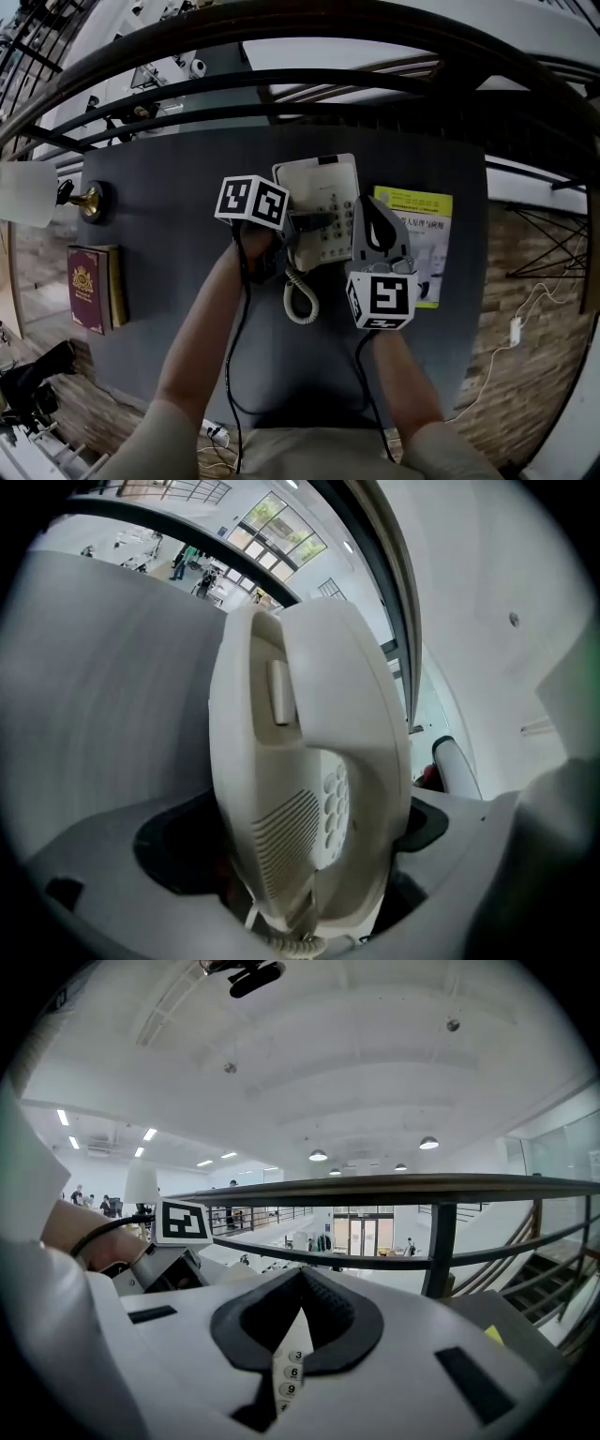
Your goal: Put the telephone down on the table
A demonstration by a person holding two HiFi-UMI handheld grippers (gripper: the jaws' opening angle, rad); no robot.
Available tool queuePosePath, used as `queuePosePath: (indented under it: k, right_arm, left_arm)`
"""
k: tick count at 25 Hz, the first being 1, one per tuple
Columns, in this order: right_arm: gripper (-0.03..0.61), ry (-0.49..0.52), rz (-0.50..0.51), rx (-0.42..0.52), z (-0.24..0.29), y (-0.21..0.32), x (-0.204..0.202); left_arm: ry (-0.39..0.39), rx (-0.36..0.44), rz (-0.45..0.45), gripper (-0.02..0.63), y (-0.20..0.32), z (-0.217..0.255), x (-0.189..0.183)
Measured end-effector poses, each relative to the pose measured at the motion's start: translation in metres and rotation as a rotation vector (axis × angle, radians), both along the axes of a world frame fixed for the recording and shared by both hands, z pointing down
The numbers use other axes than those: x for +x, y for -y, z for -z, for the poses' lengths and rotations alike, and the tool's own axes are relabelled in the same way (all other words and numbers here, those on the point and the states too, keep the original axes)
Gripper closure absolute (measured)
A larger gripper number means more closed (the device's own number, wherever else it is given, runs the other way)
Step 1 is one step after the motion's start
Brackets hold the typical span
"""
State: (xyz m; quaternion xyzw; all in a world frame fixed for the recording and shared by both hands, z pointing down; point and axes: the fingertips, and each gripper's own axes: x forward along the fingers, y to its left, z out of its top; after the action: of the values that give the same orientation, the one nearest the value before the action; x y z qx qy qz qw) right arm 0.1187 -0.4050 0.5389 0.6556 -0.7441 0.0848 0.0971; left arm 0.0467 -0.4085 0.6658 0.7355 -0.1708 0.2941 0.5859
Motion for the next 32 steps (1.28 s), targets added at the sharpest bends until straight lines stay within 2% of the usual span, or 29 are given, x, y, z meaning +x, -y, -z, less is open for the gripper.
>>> queuePosePath:
  k: [2,4,6,8,15,20,22,25,26,29,32]
  right_arm:
    - [0.577,0.001,0.006,-0.001,0.003,-0.002,0.002]
    - [0.577,0.000,0.010,-0.002,0.006,-0.003,0.004]
    - [0.577,-0.002,0.012,-0.001,0.009,-0.005,0.006]
    - [0.577,0.000,0.008,-0.001,0.013,-0.008,0.007]
    - [0.577,-0.014,0.006,0.012,0.034,-0.019,0.010]
    - [0.577,-0.036,0.005,0.020,0.053,-0.032,0.014]
    - [0.577,-0.035,0.004,0.021,0.060,-0.037,0.014]
    - [0.577,-0.022,-0.005,0.020,0.072,-0.046,0.015]
    - [0.577,-0.019,-0.007,0.024,0.077,-0.050,0.015]
    - [0.577,-0.019,-0.005,0.046,0.097,-0.061,0.014]
    - [0.577,-0.026,0.002,0.077,0.121,-0.073,0.013]
  left_arm:
    - [0.101,0.048,-0.018,0.118,0.001,-0.006,-0.008]
    - [0.246,0.139,-0.093,0.120,0.004,-0.011,-0.017]
    - [0.307,0.190,-0.136,0.120,0.005,-0.010,-0.020]
    - [0.320,0.220,-0.125,0.120,0.006,-0.005,-0.023]
    - [0.315,0.293,-0.007,0.120,0.001,0.017,-0.032]
    - [0.291,0.374,0.077,0.123,-0.002,0.056,-0.037]
    - [0.272,0.390,0.102,0.143,-0.005,0.072,-0.039]
    - [0.263,0.416,0.132,0.208,-0.012,0.094,-0.043]
    - [0.263,0.434,0.144,0.251,-0.014,0.102,-0.046]
    - [0.253,0.516,0.193,0.321,-0.021,0.135,-0.053]
    - [0.262,0.623,0.236,0.458,-0.027,0.171,-0.060]
